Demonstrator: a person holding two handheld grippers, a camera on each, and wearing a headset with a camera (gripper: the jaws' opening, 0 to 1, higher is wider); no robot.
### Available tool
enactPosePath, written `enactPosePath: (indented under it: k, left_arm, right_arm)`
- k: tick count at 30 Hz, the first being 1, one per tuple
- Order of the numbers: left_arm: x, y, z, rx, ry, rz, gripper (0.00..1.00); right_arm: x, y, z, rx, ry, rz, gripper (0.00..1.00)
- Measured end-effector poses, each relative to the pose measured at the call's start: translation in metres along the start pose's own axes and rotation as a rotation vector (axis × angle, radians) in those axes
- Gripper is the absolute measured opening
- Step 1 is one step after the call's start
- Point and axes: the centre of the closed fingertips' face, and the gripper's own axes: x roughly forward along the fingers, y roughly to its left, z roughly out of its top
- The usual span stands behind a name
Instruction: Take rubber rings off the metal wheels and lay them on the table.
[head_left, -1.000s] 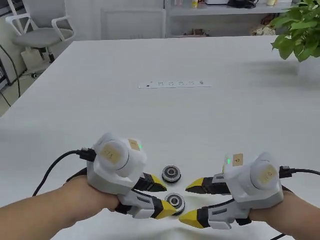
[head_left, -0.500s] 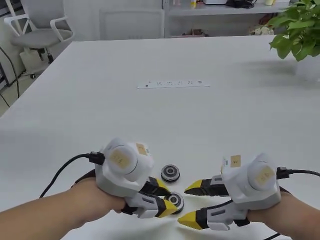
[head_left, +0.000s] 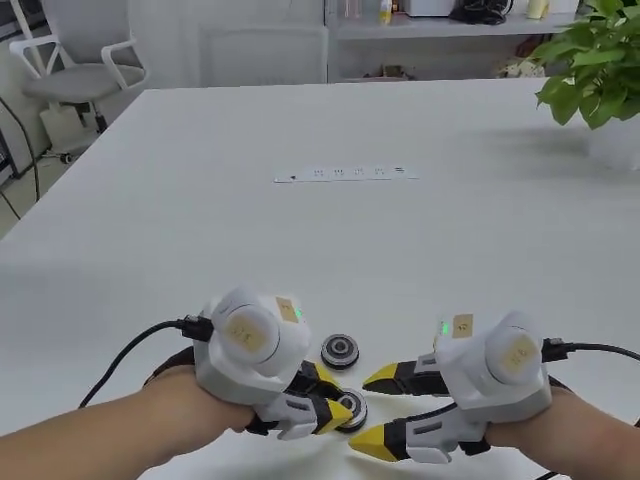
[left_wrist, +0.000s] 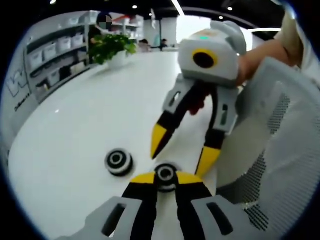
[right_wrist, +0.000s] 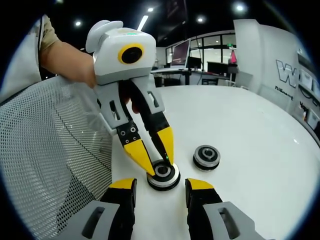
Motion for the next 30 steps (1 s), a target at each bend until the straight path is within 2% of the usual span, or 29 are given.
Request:
enactPosePath:
  k: [17,30]
  left_arm:
    - [0.0,0.0,0.0,-0.001,-0.002,0.013,0.14]
    - [0.0,0.0,-0.001,0.002,-0.004,0.02,0.13]
  right_arm:
    - [0.009,-0.003,0.001,0.03,0.0,0.013,0.37]
    - [0.011,-0.004,0.0,0.088,-0.013,0.019,0.28]
